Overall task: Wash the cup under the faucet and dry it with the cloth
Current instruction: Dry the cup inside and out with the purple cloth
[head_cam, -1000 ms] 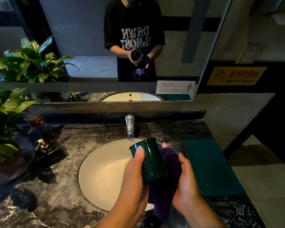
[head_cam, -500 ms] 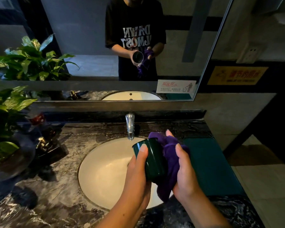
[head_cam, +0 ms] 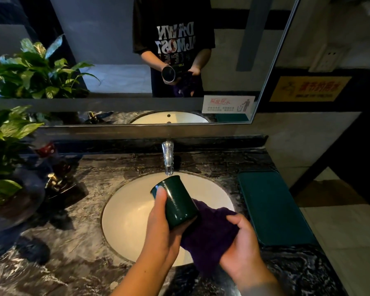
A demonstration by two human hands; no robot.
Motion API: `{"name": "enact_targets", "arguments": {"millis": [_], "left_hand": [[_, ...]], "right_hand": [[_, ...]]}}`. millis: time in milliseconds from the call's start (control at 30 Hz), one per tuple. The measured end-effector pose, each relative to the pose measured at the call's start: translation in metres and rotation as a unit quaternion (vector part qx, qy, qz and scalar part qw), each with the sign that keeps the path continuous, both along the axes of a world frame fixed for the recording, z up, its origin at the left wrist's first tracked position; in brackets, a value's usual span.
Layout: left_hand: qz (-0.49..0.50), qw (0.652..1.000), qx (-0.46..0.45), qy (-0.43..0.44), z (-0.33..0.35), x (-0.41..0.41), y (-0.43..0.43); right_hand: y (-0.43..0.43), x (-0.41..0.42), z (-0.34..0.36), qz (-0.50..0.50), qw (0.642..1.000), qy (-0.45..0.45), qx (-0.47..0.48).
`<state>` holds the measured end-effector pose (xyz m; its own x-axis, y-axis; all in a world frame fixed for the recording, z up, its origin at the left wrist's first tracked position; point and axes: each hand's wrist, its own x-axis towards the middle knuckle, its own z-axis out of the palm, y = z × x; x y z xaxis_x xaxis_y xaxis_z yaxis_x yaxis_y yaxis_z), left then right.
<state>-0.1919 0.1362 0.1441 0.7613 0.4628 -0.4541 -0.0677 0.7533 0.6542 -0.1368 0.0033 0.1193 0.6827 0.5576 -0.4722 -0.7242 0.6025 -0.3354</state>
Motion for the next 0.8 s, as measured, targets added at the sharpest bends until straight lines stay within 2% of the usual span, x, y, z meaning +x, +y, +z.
{"name": "enact_targets", "arguments": {"millis": [133, 233, 300, 367, 467, 533, 600, 633, 700, 800], "left_hand": [[0.032, 0.996, -0.066, -0.046, -0.010, -0.010, 0.023], [0.022, 0.996, -0.059, -0.056, -0.014, -0.014, 0.033], [0.013, 0.996, -0.060, -0.058, -0.018, -0.018, 0.034], [0.006, 0.995, -0.075, -0.059, -0.023, -0.021, 0.031], [-0.008, 0.994, -0.086, -0.061, -0.027, -0.024, 0.027], [-0.022, 0.994, -0.078, -0.079, -0.026, -0.025, 0.027], [-0.043, 0.991, -0.076, -0.105, -0.021, -0.025, 0.029], [-0.056, 0.989, -0.071, -0.117, -0.018, -0.024, 0.029], [-0.077, 0.987, -0.069, -0.125, -0.015, -0.023, 0.026], [-0.080, 0.990, -0.077, -0.090, -0.015, -0.020, 0.019]], "right_hand": [[-0.007, 0.014, 0.009, -0.020, 0.999, -0.033, 0.008], [-0.012, 0.011, -0.008, -0.025, 0.999, 0.032, -0.020], [-0.016, -0.002, -0.024, 0.013, 0.995, 0.079, -0.067], [-0.020, -0.011, -0.033, 0.053, 0.990, 0.088, -0.094], [-0.025, -0.006, -0.026, 0.046, 0.997, 0.049, -0.044], [-0.031, 0.004, -0.007, 0.020, 1.000, -0.016, 0.004], [-0.039, 0.013, 0.008, 0.008, 0.997, -0.076, 0.015], [-0.043, 0.017, 0.005, 0.003, 0.997, -0.075, 0.007], [-0.049, 0.018, -0.007, -0.004, 1.000, -0.028, 0.000], [-0.046, 0.014, -0.030, -0.041, 0.998, 0.039, -0.040]]}}
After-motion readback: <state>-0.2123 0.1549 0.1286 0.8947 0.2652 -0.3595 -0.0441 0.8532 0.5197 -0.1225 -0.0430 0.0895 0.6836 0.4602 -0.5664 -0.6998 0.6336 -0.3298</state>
